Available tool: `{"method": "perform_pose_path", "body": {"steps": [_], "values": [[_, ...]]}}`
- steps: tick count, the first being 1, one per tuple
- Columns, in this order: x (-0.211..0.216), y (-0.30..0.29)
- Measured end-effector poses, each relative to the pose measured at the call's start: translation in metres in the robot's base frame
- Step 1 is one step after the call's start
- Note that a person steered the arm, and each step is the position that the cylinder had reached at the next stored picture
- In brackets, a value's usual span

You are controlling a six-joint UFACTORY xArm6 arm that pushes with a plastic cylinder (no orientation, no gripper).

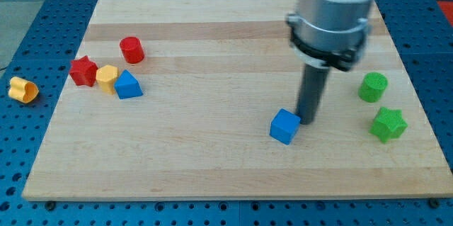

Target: Move the blue cube upwards

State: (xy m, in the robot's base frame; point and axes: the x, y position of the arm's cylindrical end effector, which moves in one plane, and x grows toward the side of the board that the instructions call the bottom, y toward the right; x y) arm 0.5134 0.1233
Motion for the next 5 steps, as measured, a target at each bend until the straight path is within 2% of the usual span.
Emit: {"method": "perform_pose_path", "body": {"steps": [1, 2, 3, 4, 5], "values": [[0.025, 0.017], [0.024, -0.083], [-0.025, -0.182], [-0.012, -0.116], [-0.004, -0.100]]}}
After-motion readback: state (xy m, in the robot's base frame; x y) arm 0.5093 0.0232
